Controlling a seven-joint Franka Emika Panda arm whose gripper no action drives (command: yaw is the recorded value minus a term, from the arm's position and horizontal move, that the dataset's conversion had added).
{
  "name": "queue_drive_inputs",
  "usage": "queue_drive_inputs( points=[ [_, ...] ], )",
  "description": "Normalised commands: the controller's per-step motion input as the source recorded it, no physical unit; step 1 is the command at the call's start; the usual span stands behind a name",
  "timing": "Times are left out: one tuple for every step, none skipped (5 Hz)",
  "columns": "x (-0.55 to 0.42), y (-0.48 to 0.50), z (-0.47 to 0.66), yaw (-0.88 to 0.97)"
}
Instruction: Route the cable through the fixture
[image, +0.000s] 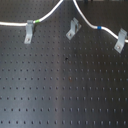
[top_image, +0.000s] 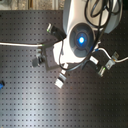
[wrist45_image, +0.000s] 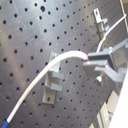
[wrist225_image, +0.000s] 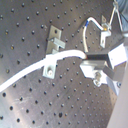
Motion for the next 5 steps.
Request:
queue_drive_inputs(
  points=[
    [-0.045, 0.216, -0.02, 0.57],
    [-0.008, 0.154, 0.00, 0.45],
    [-0.001, 0.001, 0.14, 0.09],
    [-0.042, -0.062, 0.15, 0.00],
    [-0.005, -0.076, 0.13, -0.06]
  ],
)
